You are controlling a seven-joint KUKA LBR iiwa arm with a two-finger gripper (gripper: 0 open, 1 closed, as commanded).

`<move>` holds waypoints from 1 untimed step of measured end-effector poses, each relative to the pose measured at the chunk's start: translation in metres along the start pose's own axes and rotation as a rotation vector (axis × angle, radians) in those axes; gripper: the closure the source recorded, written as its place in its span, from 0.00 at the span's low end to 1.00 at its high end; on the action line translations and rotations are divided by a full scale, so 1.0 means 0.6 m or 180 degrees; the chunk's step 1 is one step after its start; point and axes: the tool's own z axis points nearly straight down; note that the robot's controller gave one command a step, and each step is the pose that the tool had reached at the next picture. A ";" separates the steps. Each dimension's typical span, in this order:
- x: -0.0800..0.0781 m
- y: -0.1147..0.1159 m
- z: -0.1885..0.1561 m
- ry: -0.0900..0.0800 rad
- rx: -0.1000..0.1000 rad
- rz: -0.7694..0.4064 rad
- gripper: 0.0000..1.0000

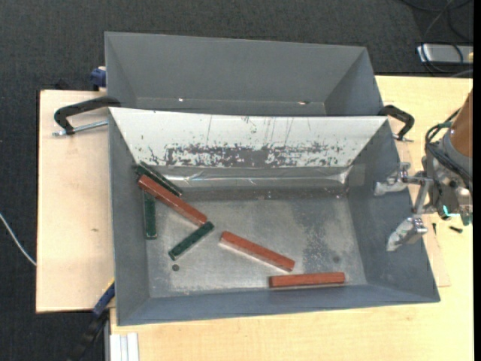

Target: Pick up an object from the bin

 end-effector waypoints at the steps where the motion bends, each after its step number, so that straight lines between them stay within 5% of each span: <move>1: -0.003 0.002 -0.007 -0.0027 0.0007 -0.0010 0.00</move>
Offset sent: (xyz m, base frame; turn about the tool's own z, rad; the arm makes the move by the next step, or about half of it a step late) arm 0.0027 0.0892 -0.1702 0.0433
